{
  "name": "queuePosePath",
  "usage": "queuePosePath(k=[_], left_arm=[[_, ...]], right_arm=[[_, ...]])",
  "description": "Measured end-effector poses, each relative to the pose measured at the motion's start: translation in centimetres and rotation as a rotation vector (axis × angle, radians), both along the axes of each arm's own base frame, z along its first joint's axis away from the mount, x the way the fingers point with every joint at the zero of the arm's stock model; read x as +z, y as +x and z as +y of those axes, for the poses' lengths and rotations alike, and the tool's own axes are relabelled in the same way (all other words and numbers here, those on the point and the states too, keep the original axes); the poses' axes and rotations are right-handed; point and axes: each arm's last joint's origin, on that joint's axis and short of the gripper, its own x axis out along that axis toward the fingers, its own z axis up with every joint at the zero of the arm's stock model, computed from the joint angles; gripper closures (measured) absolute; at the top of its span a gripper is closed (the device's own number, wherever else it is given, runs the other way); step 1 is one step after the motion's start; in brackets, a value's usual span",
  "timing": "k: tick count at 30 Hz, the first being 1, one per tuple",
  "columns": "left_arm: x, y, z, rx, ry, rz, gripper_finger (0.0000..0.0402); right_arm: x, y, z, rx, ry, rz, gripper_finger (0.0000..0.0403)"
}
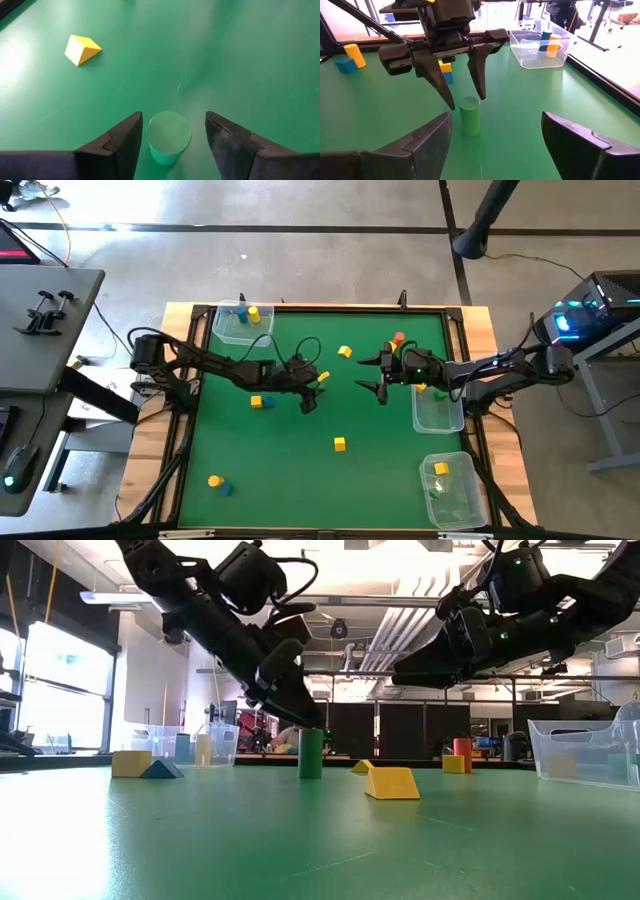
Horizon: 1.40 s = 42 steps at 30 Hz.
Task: Sort blocks by size
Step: Put the green cylindrical block into the top transparent bin
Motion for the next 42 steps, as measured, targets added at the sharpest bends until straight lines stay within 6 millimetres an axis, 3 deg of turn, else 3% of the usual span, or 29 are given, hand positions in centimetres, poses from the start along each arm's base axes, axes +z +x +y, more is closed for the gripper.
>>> queuePosePath(k=[33, 39, 42], left_arm=[[-1.7, 0.8, 0.2, 0.011, -0.006, -0.01, 0.0265], [-1.7, 0.8, 0.2, 0.012, -0.006, -0.011, 0.028], [-0.7, 0.7, 0.4, 0.044, 0.037, 0.009, 0.03]], right_arm=[[-0.2, 0.0, 0.0, -0.003, 0.003, 0.022, 0.0107], [-0.2, 0.0, 0.0, -0.004, 0.003, 0.023, 0.0107], [-0.2, 0.0, 0.0, -0.004, 0.003, 0.023, 0.0107]])
